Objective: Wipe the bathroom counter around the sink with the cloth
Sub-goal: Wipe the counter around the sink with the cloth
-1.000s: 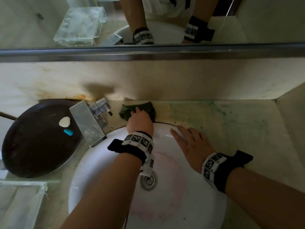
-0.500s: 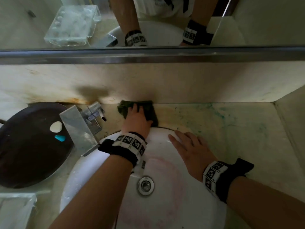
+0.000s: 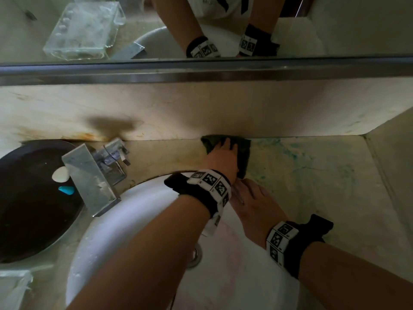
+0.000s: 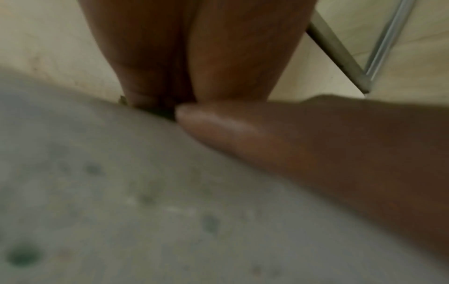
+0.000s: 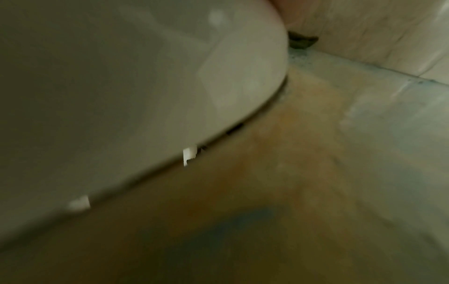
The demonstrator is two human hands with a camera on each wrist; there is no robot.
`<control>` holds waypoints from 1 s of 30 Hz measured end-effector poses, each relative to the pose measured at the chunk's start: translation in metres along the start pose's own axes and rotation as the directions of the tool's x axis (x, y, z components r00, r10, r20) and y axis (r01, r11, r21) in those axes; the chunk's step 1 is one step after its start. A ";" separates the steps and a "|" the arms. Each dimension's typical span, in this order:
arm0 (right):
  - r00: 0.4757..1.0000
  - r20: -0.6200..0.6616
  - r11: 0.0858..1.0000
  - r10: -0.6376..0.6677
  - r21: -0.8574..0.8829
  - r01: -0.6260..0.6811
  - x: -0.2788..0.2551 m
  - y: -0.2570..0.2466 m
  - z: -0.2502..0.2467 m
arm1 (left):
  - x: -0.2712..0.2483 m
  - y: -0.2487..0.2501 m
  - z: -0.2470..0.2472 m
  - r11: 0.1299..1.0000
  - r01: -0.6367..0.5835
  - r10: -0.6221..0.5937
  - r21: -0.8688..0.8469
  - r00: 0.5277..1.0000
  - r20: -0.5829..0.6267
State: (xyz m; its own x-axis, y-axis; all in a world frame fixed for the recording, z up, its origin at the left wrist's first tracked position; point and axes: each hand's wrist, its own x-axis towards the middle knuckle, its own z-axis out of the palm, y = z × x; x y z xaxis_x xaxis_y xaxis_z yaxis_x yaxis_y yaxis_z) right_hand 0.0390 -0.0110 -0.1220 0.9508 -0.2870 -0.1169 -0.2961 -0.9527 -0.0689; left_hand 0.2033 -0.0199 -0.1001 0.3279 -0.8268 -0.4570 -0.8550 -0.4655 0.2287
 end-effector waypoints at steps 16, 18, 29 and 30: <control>0.999 -0.008 0.999 0.043 0.012 -0.043 0.000 -0.001 0.001 | -0.038 -0.060 -0.007 0.982 -0.151 0.131 -0.110 0.977 -0.171; 0.999 -0.014 0.999 0.037 0.009 -0.037 0.000 -0.001 0.001 | -0.038 -0.073 -0.004 0.995 -0.026 0.011 -0.098 0.990 -0.143; 0.999 -0.006 0.999 0.046 0.005 -0.046 0.001 -0.002 0.000 | -0.079 -0.115 -0.013 0.784 0.596 -0.619 -0.174 0.731 -0.287; 0.999 -0.007 0.999 0.047 0.008 -0.047 0.001 -0.002 0.000 | -0.079 -0.116 -0.010 0.789 0.581 -0.612 -0.197 0.725 -0.314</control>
State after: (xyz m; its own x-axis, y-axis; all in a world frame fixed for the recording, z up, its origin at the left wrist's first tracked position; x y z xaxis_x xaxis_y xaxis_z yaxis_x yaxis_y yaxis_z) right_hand 0.0405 -0.0095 -0.1221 0.9365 -0.3318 -0.1132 -0.3407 -0.9375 -0.0711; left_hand 0.2806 0.0959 -0.0820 0.8878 -0.4139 -0.2014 -0.4053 -0.9103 0.0841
